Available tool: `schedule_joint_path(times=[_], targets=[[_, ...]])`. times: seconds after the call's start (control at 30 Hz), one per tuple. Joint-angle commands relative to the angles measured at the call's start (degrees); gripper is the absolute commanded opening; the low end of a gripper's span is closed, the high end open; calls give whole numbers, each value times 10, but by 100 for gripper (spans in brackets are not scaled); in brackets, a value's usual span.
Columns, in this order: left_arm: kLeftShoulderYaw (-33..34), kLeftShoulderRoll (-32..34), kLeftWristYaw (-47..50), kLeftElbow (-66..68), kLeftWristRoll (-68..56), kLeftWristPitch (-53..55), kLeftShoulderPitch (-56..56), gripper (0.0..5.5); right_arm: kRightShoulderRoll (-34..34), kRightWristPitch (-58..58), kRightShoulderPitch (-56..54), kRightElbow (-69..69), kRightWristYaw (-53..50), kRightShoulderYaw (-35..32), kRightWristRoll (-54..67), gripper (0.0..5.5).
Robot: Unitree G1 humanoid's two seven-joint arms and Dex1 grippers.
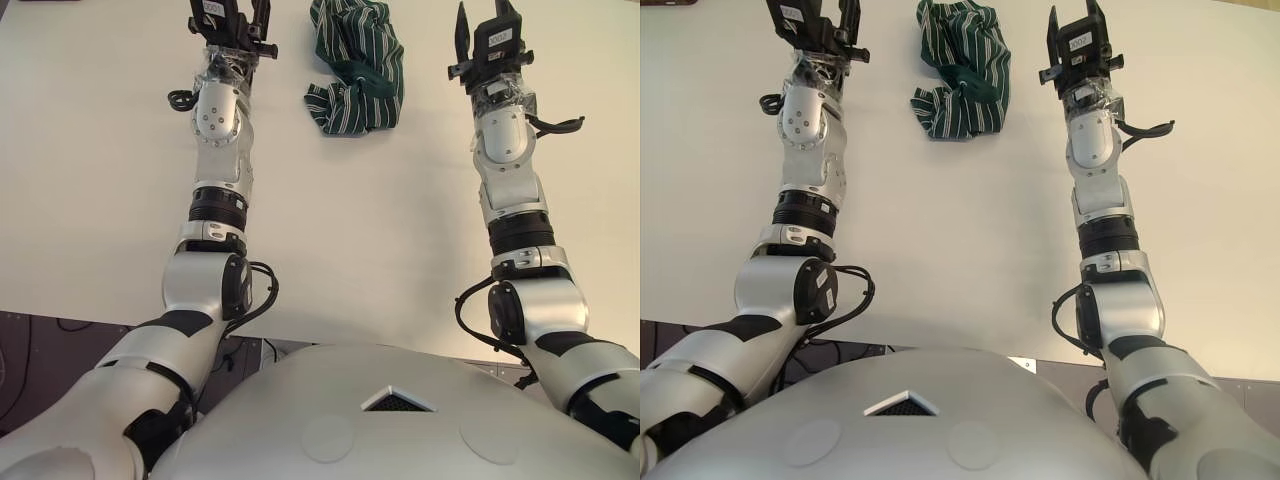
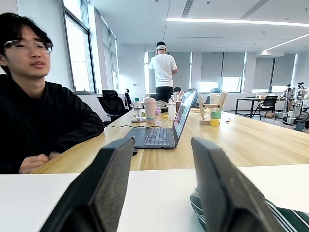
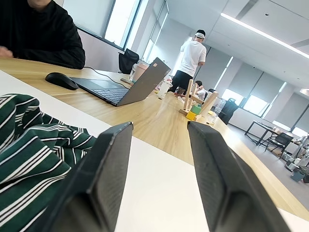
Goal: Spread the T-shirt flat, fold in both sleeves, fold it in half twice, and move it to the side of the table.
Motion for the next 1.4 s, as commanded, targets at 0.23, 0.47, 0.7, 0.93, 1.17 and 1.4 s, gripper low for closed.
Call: schedule_joint_path(times=[0.23, 0.47, 0.7, 0.93, 1.17, 1.4], targets=[[-5, 2, 0, 5, 3, 4, -12, 213, 15, 45, -9, 37, 34, 22, -8, 207], [-6, 1, 2, 4, 3, 5, -10, 213, 16, 53, -6, 35, 46, 26, -6, 207], [-6, 2, 4, 4, 4, 5, -10, 213, 27, 36, -22, 62, 53, 38, -15, 207], [-8, 3, 2, 8, 2, 6, -15, 213, 32, 45, -57, 146, 73, 80, -50, 207], [-8, 2, 3, 9, 2, 5, -15, 213, 30, 53, -50, 148, 110, 109, -66, 207], [-8, 2, 3, 11, 2, 4, -16, 213, 25, 104, -11, 65, 259, 152, -46, 207]])
